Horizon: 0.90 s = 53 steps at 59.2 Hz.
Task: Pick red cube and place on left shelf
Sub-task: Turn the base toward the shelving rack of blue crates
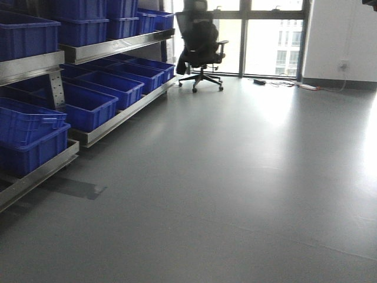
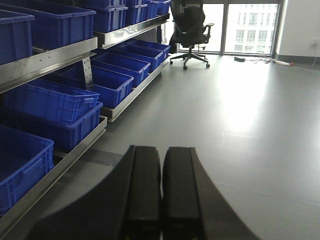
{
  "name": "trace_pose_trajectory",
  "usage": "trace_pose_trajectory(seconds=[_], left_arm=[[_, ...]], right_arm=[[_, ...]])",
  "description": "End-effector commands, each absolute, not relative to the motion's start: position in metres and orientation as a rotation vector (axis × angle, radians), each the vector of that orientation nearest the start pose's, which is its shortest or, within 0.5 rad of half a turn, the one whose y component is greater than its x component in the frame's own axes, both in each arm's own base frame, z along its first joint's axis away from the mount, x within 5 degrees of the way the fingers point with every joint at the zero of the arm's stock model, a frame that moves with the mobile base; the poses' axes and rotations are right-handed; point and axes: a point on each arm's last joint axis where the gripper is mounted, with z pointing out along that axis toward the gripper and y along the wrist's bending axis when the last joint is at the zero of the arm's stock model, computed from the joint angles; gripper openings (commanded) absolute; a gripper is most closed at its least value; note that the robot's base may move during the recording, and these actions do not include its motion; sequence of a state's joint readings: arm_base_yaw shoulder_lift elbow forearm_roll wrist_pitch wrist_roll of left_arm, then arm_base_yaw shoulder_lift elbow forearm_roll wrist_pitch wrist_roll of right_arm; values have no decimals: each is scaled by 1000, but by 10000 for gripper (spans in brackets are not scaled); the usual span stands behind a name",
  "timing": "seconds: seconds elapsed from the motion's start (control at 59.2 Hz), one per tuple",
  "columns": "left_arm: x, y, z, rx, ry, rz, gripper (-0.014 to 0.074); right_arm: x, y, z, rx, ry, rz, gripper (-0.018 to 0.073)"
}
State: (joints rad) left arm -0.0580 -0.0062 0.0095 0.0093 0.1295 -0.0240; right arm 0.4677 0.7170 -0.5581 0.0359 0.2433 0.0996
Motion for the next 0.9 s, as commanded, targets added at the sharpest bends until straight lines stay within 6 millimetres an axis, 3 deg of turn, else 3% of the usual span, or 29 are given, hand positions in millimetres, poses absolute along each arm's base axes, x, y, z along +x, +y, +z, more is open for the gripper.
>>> trace_pose_trajectory(seconds=[0.0,0.878], left_arm=[[56,-3,200,33,1536,-64,102],[56,-3,200,33,1536,-64,102]], right_arm=[[135,69,332,-311,1761,435,56],[135,69,332,-311,1761,435,56]])
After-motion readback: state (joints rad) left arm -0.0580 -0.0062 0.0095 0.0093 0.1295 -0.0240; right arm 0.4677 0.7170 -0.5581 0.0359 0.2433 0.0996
